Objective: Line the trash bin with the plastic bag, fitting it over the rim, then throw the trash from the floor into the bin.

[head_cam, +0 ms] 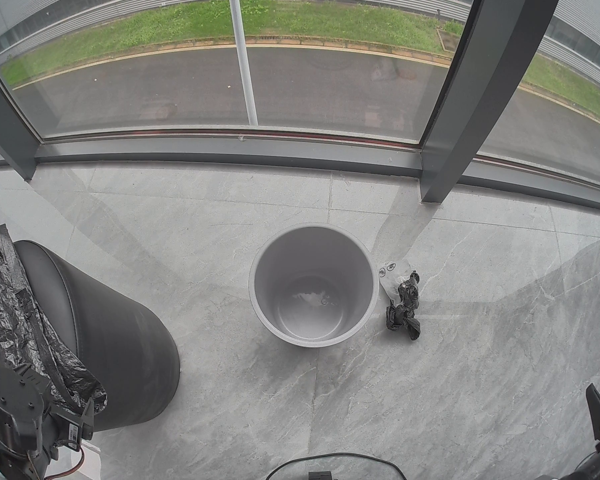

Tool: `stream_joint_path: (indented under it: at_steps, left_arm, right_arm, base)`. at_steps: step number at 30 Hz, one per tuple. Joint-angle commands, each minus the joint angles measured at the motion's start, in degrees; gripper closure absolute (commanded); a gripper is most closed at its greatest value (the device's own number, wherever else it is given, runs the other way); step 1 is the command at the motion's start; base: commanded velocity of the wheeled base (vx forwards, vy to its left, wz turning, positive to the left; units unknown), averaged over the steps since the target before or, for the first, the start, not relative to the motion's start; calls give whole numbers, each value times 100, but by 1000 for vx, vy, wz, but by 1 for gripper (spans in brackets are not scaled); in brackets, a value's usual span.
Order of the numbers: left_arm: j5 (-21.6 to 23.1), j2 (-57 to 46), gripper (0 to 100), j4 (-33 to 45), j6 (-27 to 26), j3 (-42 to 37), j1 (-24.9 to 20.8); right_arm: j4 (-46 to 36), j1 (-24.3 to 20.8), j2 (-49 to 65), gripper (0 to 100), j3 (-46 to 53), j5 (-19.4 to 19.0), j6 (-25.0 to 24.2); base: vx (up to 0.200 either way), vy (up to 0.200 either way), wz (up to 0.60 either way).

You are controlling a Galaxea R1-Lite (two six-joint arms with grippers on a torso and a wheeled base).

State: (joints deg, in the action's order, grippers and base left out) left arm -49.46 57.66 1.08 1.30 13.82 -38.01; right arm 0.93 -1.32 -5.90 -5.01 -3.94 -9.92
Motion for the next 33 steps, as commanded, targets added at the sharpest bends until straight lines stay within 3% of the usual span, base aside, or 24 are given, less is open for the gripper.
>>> stream_joint_path:
  at_steps: [1,8,9,21,27,33]
  left_arm:
    - [-11,254,0,-3,1,33,-5]
    - [-3,360,0,-3,1,24,-5]
    - [-11,360,100,-3,1,15,-5]
    - [-3,272,100,-29,10,-29,-5]
    - [-20,8,100,-117,-86,217,-13]
    - [-20,-396,100,-135,-1001,1395,4]
  right_arm:
    - [4,0,1,0,0,-2,-1]
    - [4,0,10,0,35,-2,-1]
    - [4,0,10,0,35,-2,-1]
    - [13,0,1,0,9,-11,-1]
    - [22,-9,-298,0,-562,-46,17]
    - [250,-9,-1757,0,-1696,-178,43]
  base:
    - [0,0,0]
    - [0,0,0]
    - [0,0,0]
    - [0,0,0]
    - [0,0,0]
    - [0,0,0]
